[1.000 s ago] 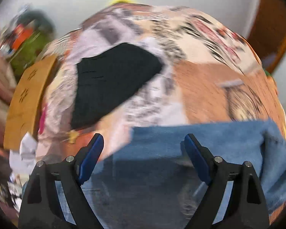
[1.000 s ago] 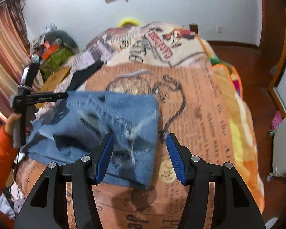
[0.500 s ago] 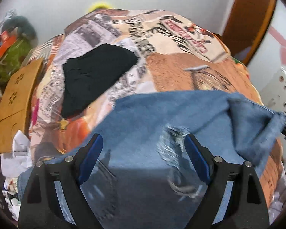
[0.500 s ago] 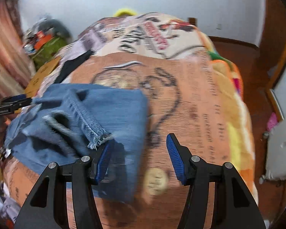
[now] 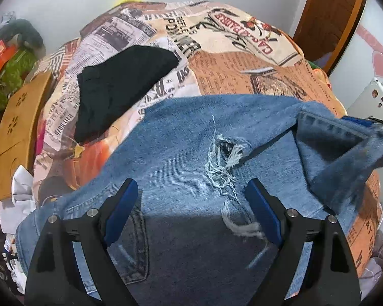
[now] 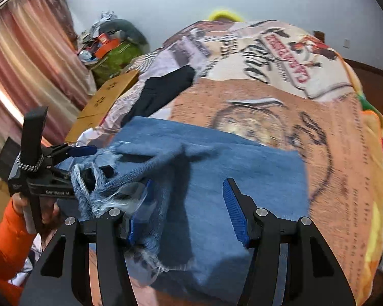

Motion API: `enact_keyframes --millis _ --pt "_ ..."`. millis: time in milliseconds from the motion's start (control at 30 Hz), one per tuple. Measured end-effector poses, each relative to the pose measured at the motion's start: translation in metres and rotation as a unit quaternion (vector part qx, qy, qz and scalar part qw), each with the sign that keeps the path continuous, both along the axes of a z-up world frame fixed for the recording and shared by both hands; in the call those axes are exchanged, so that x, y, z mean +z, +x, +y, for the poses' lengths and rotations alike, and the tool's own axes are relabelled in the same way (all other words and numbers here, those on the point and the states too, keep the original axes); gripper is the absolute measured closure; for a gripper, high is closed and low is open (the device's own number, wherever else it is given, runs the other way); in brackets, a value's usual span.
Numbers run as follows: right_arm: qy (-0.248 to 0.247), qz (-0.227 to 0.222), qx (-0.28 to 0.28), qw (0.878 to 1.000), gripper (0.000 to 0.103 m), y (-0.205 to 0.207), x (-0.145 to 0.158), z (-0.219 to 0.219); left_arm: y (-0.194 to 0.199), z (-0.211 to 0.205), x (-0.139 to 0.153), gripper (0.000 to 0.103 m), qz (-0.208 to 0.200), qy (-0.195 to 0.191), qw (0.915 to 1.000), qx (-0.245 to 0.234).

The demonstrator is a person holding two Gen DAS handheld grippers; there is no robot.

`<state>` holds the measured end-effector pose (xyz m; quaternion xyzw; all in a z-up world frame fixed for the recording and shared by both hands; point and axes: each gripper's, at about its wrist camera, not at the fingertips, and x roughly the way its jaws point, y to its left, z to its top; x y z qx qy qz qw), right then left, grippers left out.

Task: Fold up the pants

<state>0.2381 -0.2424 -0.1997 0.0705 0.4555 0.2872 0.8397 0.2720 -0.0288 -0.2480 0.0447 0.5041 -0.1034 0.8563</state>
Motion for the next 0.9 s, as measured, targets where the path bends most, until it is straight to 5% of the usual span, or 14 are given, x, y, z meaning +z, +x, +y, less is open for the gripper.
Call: enact_keyframes --millis 333,567,900 --pt "0.038 -0.03 0.025 0.999 0.05 0.006 0.024 0.038 -0.024 0.03 0.057 0.015 -0.061 -0.035 0.9971 0.028" --pt "0.012 -0.064 -0.006 0.998 0.05 -0.006 0.038 0.021 -0.038 0.015 0.085 0.015 -0.073 -0.076 0.9944 -0.01" --pt "-0.041 -0.036 -0.02 0.998 0.05 -0.031 0.009 -0.007 -0.009 -0.053 0.046 0.015 -0.019 -0.046 0.996 -0.075"
